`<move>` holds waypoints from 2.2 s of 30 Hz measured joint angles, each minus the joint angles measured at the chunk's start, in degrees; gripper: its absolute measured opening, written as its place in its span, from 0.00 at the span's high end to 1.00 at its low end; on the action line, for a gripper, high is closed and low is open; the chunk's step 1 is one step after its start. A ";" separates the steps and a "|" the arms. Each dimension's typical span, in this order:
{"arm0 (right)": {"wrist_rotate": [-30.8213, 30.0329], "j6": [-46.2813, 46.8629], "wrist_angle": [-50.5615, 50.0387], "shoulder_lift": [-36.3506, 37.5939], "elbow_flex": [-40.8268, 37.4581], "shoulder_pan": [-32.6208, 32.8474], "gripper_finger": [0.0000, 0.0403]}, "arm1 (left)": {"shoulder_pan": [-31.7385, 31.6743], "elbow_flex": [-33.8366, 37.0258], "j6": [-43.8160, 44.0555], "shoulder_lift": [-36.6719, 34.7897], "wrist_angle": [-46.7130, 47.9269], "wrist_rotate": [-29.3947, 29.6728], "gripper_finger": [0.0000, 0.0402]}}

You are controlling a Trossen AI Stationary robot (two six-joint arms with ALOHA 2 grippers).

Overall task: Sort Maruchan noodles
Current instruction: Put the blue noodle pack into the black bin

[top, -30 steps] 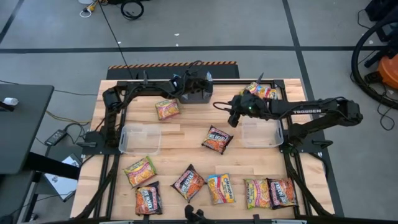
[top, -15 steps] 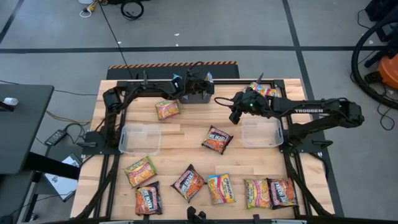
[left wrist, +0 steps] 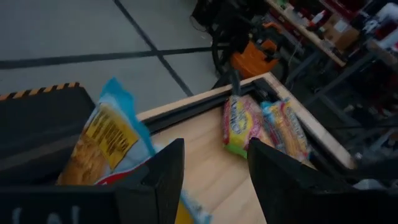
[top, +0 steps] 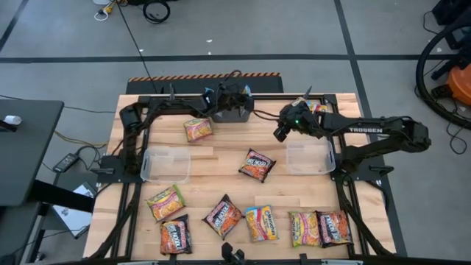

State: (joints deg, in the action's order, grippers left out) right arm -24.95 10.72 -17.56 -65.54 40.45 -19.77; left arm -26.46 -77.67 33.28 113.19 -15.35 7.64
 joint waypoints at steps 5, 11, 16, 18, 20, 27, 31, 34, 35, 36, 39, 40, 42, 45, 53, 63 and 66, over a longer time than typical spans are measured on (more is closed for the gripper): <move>-2.91 8.81 -9.10 -0.01 0.00 -5.02 0.57 | -0.04 0.00 -5.03 -5.22 6.18 -0.61 0.55; -1.72 17.53 -21.12 -0.37 0.00 -13.00 0.57 | 2.27 2.28 -14.73 -16.46 18.87 -0.62 0.55; 0.43 19.31 -24.00 -3.83 -0.02 -17.23 0.57 | 7.87 12.16 -18.74 -27.27 18.83 1.39 0.55; 2.31 21.61 -25.17 -5.33 -0.02 -17.86 0.57 | 10.26 16.79 -18.99 -31.50 18.73 2.32 0.55; 2.64 23.68 -26.28 -6.72 -0.04 -17.99 0.57 | 12.64 20.91 -19.00 -35.15 18.63 3.18 0.55; 3.75 30.79 -25.70 -12.40 -0.04 -18.01 0.57 | 19.12 27.46 -22.32 -41.67 17.16 3.26 0.55; 3.87 34.28 -26.11 -15.49 -0.04 -17.57 0.57 | 22.86 27.63 -24.85 -41.92 17.65 3.83 0.55; 3.42 36.10 -26.57 -17.74 -0.04 -17.29 0.58 | 26.09 27.63 -25.10 -41.93 17.72 6.75 0.55; 2.92 36.61 -26.51 -18.40 -0.04 -17.11 0.59 | 27.21 27.63 -25.22 -41.93 17.64 8.33 0.55; 2.27 37.20 -26.54 -19.03 -0.04 -17.08 0.61 | 28.29 27.63 -25.50 -41.93 17.60 10.16 0.55; -0.06 38.41 -26.47 -20.48 -0.02 -16.50 0.70 | 31.70 27.63 -26.25 -41.91 17.18 14.91 0.55; -0.67 38.59 -26.51 -20.82 -0.02 -16.25 0.74 | 32.85 27.63 -26.37 -41.89 17.03 16.36 0.55; -1.92 38.62 -26.31 -21.16 -0.03 -15.57 0.84 | 35.07 27.63 -26.54 -41.89 17.00 19.05 0.55; -2.92 37.18 -25.44 -20.64 -0.08 -14.48 0.97 | 37.75 27.63 -26.65 -41.84 17.02 22.73 0.55; -0.96 36.53 -25.98 -9.19 2.63 -8.14 0.99 | 40.90 27.58 -27.24 -41.82 17.04 27.45 0.55; 2.25 25.89 -14.77 4.79 6.12 -2.33 0.99 | 39.79 27.52 -26.27 -40.40 17.30 28.58 0.55; 3.51 21.22 -14.51 5.10 6.12 -2.19 0.98 | 39.76 27.48 -26.22 -39.89 17.05 28.61 0.55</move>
State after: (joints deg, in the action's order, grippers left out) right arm -21.44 31.94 -32.08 -60.44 46.57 -21.96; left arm 13.30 -50.19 7.06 73.30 1.70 36.25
